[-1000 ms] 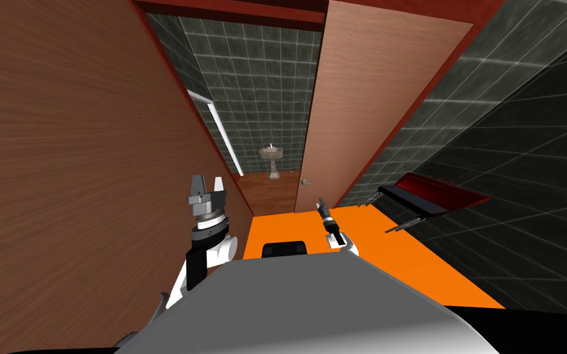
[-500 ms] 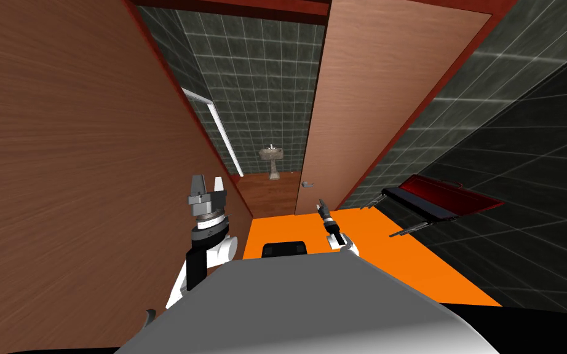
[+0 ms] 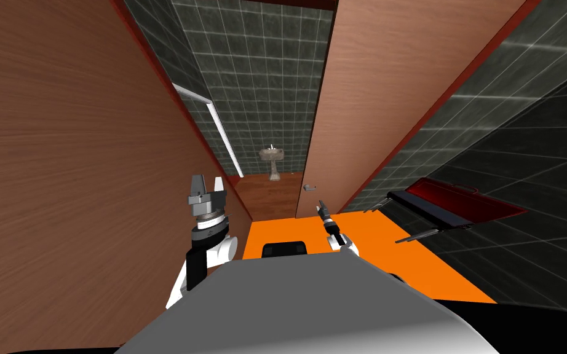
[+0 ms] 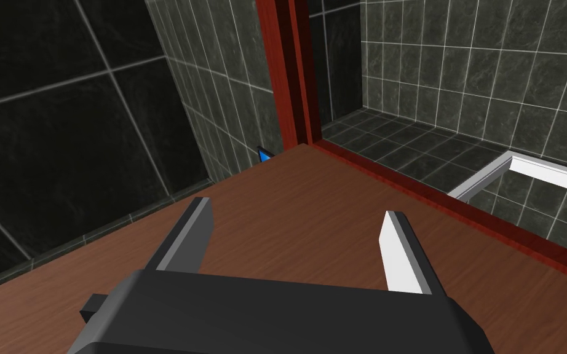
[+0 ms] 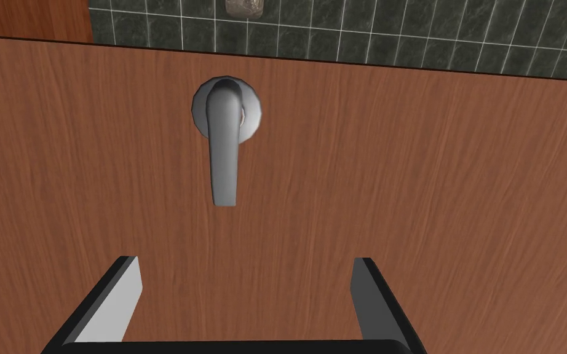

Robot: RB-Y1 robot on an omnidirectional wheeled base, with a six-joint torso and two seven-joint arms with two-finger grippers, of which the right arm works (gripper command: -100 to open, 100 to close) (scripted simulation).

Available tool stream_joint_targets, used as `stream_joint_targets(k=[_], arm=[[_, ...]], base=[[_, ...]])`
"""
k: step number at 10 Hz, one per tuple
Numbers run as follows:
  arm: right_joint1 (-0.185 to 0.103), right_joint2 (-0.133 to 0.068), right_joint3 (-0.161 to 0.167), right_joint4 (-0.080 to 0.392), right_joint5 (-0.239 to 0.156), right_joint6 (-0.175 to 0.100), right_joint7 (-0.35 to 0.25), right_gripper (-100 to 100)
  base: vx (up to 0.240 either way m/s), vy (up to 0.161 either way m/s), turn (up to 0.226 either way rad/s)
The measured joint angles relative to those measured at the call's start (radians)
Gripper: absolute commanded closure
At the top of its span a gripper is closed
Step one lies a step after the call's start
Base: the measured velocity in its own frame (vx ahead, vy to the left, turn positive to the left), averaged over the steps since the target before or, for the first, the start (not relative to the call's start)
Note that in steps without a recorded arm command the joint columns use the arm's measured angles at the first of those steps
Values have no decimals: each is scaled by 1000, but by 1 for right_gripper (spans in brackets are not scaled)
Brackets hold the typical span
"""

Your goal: Pull the door open

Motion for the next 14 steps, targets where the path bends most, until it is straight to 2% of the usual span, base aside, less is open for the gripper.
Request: stream_joint_targets(k=[4, 5, 6, 8, 10, 11, 12, 13, 14], arm=[[-28, -9, -11, 78, 14, -14, -26, -100], [-29, -9, -12, 80, 14, -15, -27, -100], [-13, -18, -16, 71, 9, -16, -34, -100], [-8, -28, -30, 92, -4, -33, -34, -100], [-2, -60, -50, 128, -24, -60, -46, -100], [18, -68, -58, 111, -32, -59, -52, -100], [19, -73, -63, 125, -37, -67, -54, -100], [24, -88, -73, 150, -47, -88, -57, -100], [31, -97, -79, 152, -54, -95, -61, -100]], base=[[117, -13, 11], [138, 17, 141], [183, 29, 132], [195, 53, 168], [229, 55, 200], [138, 0, 42], [195, -17, 135], [212, -19, 155], [82, -11, 27]])
